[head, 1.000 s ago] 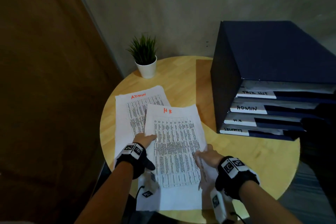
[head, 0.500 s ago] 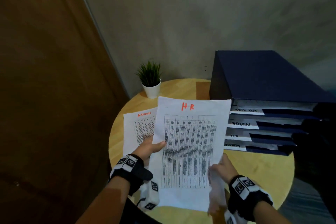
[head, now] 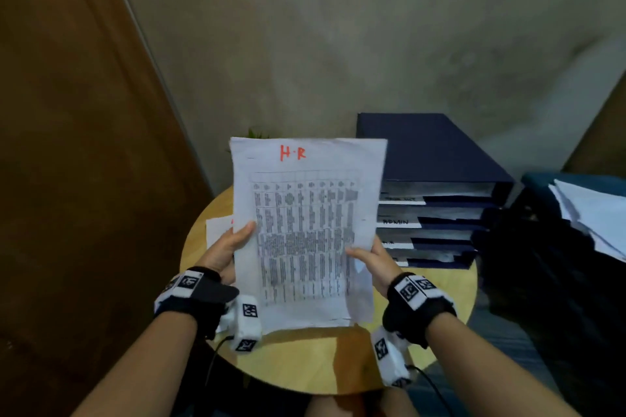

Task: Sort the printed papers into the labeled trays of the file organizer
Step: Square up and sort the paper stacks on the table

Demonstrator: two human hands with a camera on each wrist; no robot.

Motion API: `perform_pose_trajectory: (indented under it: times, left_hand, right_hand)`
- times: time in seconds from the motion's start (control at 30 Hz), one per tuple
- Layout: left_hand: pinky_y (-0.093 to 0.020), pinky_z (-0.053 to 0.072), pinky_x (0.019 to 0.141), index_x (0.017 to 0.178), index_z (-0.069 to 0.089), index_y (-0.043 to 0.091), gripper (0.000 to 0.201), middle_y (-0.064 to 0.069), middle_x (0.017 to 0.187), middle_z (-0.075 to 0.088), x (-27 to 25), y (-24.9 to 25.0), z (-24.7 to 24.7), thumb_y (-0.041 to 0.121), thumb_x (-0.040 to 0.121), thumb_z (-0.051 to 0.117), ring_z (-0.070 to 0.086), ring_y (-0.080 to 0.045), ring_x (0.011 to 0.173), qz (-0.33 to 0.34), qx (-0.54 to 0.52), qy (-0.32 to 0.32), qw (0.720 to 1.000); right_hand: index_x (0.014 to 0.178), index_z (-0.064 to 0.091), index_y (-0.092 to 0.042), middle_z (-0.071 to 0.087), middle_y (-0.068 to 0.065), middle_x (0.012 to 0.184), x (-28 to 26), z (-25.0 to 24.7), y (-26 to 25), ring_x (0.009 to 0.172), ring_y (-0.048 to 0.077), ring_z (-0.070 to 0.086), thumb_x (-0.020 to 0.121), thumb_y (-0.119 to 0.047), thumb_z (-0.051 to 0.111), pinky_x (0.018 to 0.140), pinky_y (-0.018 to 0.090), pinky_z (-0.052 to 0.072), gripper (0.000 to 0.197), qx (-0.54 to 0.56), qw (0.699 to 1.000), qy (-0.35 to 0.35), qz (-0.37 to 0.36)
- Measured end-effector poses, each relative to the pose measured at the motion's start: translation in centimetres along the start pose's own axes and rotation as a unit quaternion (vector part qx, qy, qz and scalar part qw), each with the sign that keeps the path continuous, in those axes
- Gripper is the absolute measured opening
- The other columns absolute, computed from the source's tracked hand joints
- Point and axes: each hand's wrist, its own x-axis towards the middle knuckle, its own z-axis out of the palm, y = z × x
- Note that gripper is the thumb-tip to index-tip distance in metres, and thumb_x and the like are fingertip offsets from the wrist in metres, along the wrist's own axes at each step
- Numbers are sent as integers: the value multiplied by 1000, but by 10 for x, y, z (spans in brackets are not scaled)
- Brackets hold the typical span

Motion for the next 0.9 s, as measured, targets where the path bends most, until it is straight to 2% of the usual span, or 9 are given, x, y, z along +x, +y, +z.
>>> perform_pose_trajectory:
  times: [0.1, 0.17, 0.23, 0.33, 0.43, 0.53, 0.6, 0.73, 0.9]
  left_hand:
    - [-48, 58, 70, 122, 58, 11, 100, -17, 109, 70, -4, -1, -4, 28, 32, 97, 72, -31, 90, -5, -9, 6, 1000]
    - [-45, 59, 64, 118, 59, 11, 73, -15, 98, 74, -8, -3, 1, 27, 54, 89, 73, -29, 83, -8, -7, 22, 1000]
    - [-45, 59, 61, 118, 58, 12, 40, -14, 90, 75, -15, -6, 8, 25, 81, 65, 74, -28, 77, -5, -9, 46, 999]
    - [-47, 59, 61, 115, 60, 13, 58, -15, 92, 75, -21, -12, 17, 23, 62, 82, 74, -30, 79, -19, -10, 27, 999]
    - [-49, 59, 70, 112, 60, 11, 27, -16, 93, 74, -26, -26, 32, 10, 85, 61, 71, -33, 86, -63, 88, 40, 993]
    - [-43, 41, 106, 134, 46, 4, 46, -14, 126, 60, -25, -55, 42, 13, 91, 59, 54, -31, 118, -115, 335, 48, 934]
    - [-36, 39, 104, 134, 45, 5, 47, -11, 131, 55, -22, -72, 48, 15, 90, 61, 51, -30, 122, -141, 439, 20, 887]
    - [-40, 48, 94, 135, 46, 5, 48, -16, 131, 57, -7, -100, 67, 12, 90, 61, 59, -33, 113, -117, 448, 46, 885]
    - [-28, 44, 89, 127, 54, 5, 35, -14, 130, 59, 16, -135, 91, 17, 94, 54, 58, -29, 114, -79, 550, 19, 831]
  right_hand:
    - [149, 17, -14, 28, 0, 151, -20, 1, 0, 141, 23, 27, 81, -27, 70, 117, 39, 20, 86, -23, 999, -39, 19]
    - [150, 8, -9, 20, 1, 154, -32, 0, 1, 144, 24, 19, 89, -16, 61, 117, 39, 17, 81, -28, 999, -38, 27]
    - [147, 20, -4, 35, 6, 146, -36, -5, 6, 139, 25, 31, 90, -6, 57, 112, 36, 27, 68, -14, 999, -21, 22]
    - [122, 49, -7, 58, 5, 107, -48, -11, 12, 104, 24, 55, 91, 0, 54, 86, 25, 45, 32, -2, 1000, 3, 10]
    - [121, 54, -1, 62, 12, 114, -58, -21, 27, 104, 26, 57, 92, -1, 51, 96, 35, 45, 29, 52, 996, 71, 20]
    - [122, 54, 6, 61, 21, 114, -69, -34, 46, 95, 31, 61, 93, 5, 46, 89, 41, 48, 30, 150, 981, 120, 16]
    - [121, 54, 8, 62, 23, 113, -78, -45, 59, 88, 30, 63, 93, 6, 46, 79, 39, 51, 29, 190, 970, 152, 21]
    - [130, 48, 9, 57, 25, 124, -95, -66, 88, 100, 34, 57, 94, 5, 44, 88, 43, 46, 36, 208, 953, 214, 59]
    - [128, 47, 13, 56, 25, 125, -108, -94, 120, 111, 38, 55, 95, -1, 47, 81, 35, 41, 36, 134, 937, 275, 170]
